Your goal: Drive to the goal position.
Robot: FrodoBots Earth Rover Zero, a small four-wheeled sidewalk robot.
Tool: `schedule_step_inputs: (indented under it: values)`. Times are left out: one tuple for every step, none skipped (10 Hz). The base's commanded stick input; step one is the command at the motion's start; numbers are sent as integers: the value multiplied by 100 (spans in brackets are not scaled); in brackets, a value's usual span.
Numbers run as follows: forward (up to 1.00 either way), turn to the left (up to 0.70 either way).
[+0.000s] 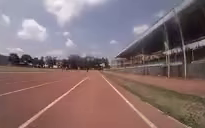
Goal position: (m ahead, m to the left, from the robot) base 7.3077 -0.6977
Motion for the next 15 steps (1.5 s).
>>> schedule_step_inputs:
  values:
    - [70,0]
    - [70,0]
    - [70,0]
    - [70,0]
    - [70,0]
    - [70,0]
    - [70,0]
    - [70,0]
    - [70,0]
    - [70,0]
    - [70,0]
    - [70,0]
    - [70,0]
    - [70,0]
    - [70,0]
